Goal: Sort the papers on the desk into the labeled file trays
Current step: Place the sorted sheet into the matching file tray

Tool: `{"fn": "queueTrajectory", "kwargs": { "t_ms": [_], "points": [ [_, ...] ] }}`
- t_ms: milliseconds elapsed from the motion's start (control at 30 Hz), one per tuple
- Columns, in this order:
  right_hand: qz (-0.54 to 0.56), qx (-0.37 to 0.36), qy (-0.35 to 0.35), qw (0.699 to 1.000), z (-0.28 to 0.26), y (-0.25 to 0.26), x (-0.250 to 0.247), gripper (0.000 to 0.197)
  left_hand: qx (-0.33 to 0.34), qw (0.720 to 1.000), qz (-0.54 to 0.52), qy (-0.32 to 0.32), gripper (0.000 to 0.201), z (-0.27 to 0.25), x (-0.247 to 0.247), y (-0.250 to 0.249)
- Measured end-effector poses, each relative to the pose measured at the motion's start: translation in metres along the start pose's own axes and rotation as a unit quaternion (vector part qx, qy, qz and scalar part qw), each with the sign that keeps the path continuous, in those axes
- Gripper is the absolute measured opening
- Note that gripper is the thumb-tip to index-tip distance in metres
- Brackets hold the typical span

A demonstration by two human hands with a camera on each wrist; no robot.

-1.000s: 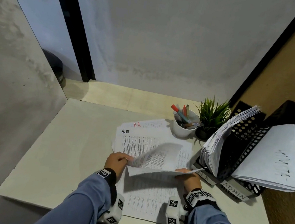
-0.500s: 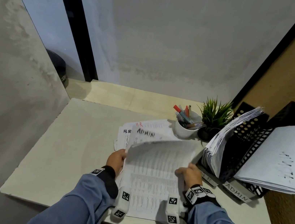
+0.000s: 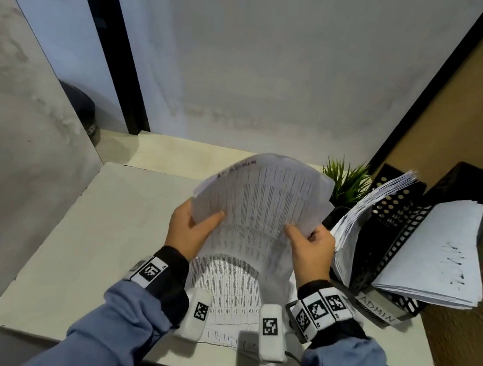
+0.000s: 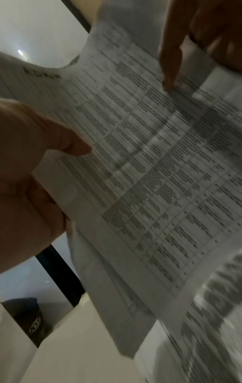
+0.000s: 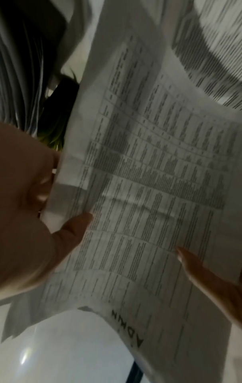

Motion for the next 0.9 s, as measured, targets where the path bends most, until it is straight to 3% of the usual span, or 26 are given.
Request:
{"fn": "queueTrajectory", "kwargs": {
  "t_ms": [133, 200, 267, 367, 500, 633, 700, 767, 833, 900],
  "points": [
    [-0.043, 0.107, 0.016, 0.993, -0.016, -0.060, 0.007, 0.019, -0.100, 0.993, 0.053, 0.016, 0.031, -0.016, -0.004, 0.060],
    [-0.058, 0.139, 0.034, 0.988, -0.022, -0.076, 0.010, 0.017, -0.105, 0.987, 0.115, 0.033, 0.031, -0.019, -0.004, 0.072],
    [-0.058, 0.110, 0.047, 0.991, -0.018, -0.060, 0.008, 0.019, -0.082, 0.979, 0.175, 0.066, 0.020, -0.014, 0.002, 0.065],
    [-0.050, 0.041, 0.036, 0.997, 0.000, -0.018, -0.012, 0.025, -0.066, 0.977, 0.158, 0.124, 0.024, -0.011, 0.024, 0.029],
    [-0.034, -0.028, 0.002, 0.999, 0.020, 0.036, -0.067, 0.026, 0.024, 0.971, 0.148, 0.184, 0.040, -0.012, 0.072, -0.058],
    [-0.046, -0.032, -0.152, 0.987, 0.036, 0.057, -0.169, 0.032, 0.098, 0.959, 0.125, 0.235, 0.036, -0.027, 0.135, -0.119],
    [-0.125, 0.006, -0.252, 0.960, 0.037, 0.051, -0.225, 0.036, 0.135, 0.952, 0.117, 0.246, 0.038, -0.037, 0.167, -0.141],
    [-0.267, 0.097, -0.298, 0.911, 0.035, 0.040, -0.267, 0.051, 0.171, 0.946, 0.135, 0.241, 0.048, -0.047, 0.197, -0.157],
    [-0.360, 0.212, -0.262, 0.870, 0.030, 0.019, -0.285, 0.064, 0.219, 0.931, 0.158, 0.244, 0.048, -0.058, 0.228, -0.168],
    [-0.333, 0.262, -0.212, 0.881, 0.029, -0.003, -0.285, 0.057, 0.255, 0.911, 0.178, 0.270, 0.028, -0.071, 0.259, -0.170]
  ]
}}
Point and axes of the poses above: each hand's wrist, its own z-axis towards the middle knuckle, its own x-axis out of the palm, y = z × x, the point moved 10 cm from there along z, towards the middle knuckle, and after that the axes turned 5 degrees about -z, right-handed, at the moved point
